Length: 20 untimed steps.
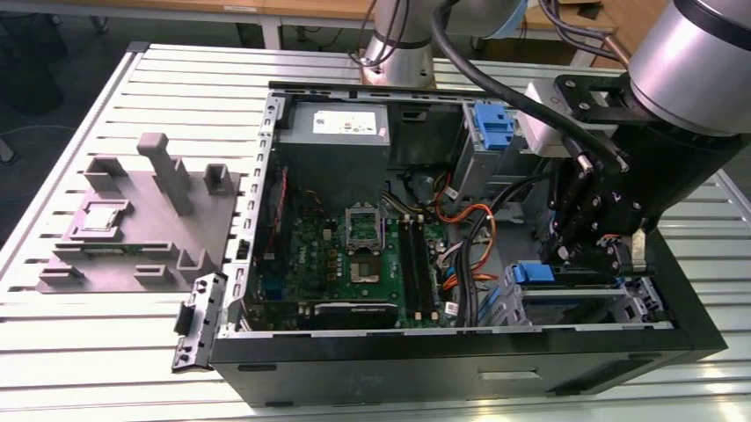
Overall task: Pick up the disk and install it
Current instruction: 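Insert the first disk wire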
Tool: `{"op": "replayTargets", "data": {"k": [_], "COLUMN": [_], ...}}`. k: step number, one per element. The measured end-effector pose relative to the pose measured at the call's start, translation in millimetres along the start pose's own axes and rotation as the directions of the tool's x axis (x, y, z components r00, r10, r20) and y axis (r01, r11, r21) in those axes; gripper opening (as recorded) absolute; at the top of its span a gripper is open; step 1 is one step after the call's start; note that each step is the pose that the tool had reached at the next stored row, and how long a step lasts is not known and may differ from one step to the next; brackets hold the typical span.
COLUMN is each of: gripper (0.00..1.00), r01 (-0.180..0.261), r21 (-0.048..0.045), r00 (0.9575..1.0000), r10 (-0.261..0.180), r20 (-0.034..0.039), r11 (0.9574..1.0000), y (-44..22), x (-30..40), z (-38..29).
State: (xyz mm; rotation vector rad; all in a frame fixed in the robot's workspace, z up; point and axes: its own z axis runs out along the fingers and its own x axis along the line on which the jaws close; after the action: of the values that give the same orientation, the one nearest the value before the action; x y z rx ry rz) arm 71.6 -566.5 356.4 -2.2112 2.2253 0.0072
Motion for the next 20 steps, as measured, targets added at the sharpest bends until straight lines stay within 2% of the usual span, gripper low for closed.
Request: {"op": "replayTargets", "data": {"k": [4, 9, 11, 14, 18, 20], "gripper": [0.10, 0.10, 0.10, 0.10, 0.10, 0.10], "r01": [0.000, 0.001, 0.002, 0.010, 0.074, 0.091], "r21": [0.0000, 0.0000, 0.0000, 0.0000, -0.0004, -0.0004], "r00": [1.0000, 1.0000, 1.0000, 0.9999, 0.9973, 0.9958], "r10": [0.000, -0.001, -0.002, -0.010, -0.074, -0.091], "r20": [0.0003, 0.0000, 0.0003, -0.0001, 0.0000, -0.0002], "r11": [1.0000, 1.0000, 1.0000, 0.9999, 0.9973, 0.9958], "y": [-1.0, -16.3, -20.0, -20.1, -20.1, -20.1], "x": [0.0, -0.2, -0.3, -0.2, -0.2, -0.1], "z": [0.1, 1.1, 1.7, 1.6, 1.7, 0.8]}}
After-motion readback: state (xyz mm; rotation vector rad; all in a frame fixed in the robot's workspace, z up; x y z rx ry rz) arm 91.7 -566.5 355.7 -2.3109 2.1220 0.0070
